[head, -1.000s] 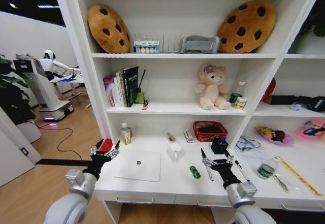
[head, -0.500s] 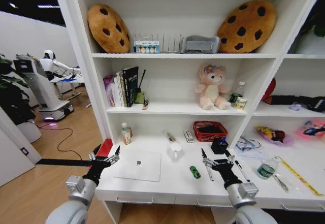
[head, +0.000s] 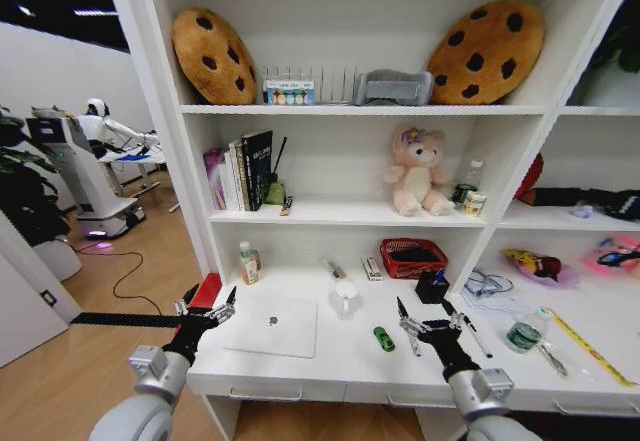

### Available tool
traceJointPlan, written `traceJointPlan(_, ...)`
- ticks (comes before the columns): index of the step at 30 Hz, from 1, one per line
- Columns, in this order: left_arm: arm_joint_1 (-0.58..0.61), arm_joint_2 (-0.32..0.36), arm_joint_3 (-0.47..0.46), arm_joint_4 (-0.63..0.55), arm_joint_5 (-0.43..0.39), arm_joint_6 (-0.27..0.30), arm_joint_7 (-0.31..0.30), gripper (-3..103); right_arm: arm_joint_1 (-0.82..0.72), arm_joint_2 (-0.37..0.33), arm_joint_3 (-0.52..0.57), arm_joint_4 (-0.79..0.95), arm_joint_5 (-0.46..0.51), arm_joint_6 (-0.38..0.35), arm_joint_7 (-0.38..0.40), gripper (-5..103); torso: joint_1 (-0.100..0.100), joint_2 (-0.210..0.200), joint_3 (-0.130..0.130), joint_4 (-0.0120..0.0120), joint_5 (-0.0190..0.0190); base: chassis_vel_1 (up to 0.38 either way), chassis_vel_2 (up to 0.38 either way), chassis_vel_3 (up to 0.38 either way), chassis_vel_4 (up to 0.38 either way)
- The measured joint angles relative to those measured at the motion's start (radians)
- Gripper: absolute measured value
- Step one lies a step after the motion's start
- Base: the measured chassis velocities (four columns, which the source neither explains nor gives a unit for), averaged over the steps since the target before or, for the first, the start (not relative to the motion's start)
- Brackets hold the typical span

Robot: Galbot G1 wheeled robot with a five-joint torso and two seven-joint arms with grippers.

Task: Organize the objects on the table.

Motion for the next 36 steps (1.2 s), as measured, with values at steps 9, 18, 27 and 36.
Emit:
traceJointPlan(9,-0.001,0.0,0.0,0.001,0.0,0.0,-0.001,100,0.001,-0.004,0.004,0.003,0.0,0.001,-0.008,100,0.0,0.0,0.0,0.0,0.0,0.0,0.0,0.0,0.0)
traceJointPlan(18,-0.001,0.0,0.0,0.001,-0.001,0.0,-0.001,100,0.008,-0.002,0.006,-0.013,-0.002,0.071,-0.041,100,0.0,0.0,0.0,0.0,0.0,0.0,0.0,0.0,0.0)
traceJointPlan(27,-0.001,0.001,0.0,0.001,-0.001,0.001,-0.001,100,0.002,0.0,0.011,-0.013,-0.006,0.071,-0.041,100,0.0,0.0,0.0,0.0,0.0,0.0,0.0,0.0,0.0)
traceJointPlan(36,-0.001,0.001,0.0,0.001,-0.001,0.001,-0.001,100,0.0,0.002,0.015,-0.019,-0.037,0.095,-0.049,100,0.0,0.0,0.0,-0.0001,0.0001,0.075,-0.099,-0.093,0.082)
